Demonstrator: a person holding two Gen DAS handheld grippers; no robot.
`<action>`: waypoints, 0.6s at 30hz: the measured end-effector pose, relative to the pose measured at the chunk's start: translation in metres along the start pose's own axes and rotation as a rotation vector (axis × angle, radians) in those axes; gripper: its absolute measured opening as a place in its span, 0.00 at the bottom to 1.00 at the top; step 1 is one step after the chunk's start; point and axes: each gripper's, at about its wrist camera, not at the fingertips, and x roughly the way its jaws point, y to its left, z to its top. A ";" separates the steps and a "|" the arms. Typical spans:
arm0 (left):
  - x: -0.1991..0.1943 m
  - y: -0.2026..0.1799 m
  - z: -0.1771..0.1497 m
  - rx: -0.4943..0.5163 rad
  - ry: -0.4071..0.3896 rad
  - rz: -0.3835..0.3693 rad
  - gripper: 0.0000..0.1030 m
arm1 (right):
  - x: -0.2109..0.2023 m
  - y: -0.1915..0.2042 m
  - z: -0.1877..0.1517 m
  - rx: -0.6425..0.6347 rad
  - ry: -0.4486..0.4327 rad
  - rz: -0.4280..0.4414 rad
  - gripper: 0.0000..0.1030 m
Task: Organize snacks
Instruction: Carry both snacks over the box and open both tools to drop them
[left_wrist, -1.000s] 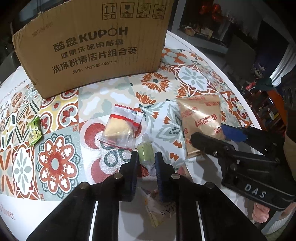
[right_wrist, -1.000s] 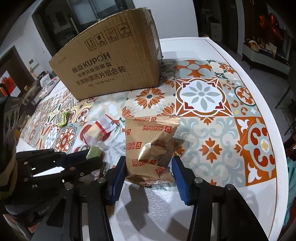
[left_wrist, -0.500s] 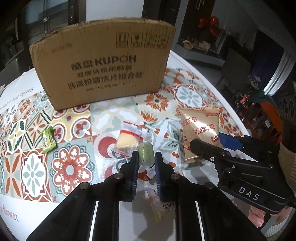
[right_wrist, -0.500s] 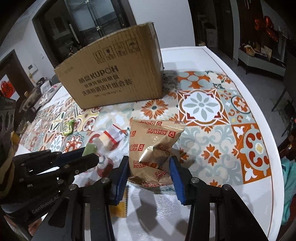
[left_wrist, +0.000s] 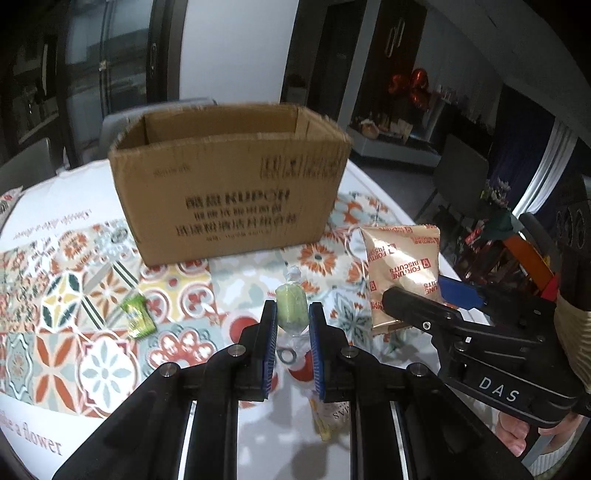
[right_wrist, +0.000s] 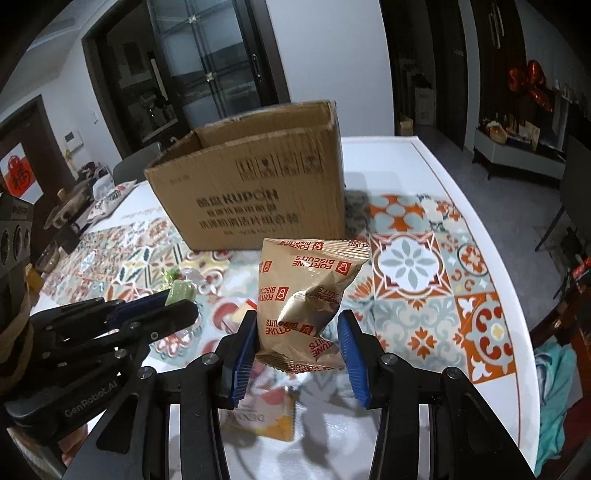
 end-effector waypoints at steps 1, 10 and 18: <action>-0.004 0.001 0.003 0.003 -0.011 0.000 0.17 | -0.003 0.002 0.003 -0.001 -0.008 0.000 0.44; -0.041 0.016 0.033 0.027 -0.109 0.014 0.17 | -0.018 0.023 0.035 -0.005 -0.075 0.016 0.44; -0.061 0.026 0.069 0.064 -0.179 0.051 0.17 | -0.024 0.037 0.078 -0.023 -0.129 0.040 0.44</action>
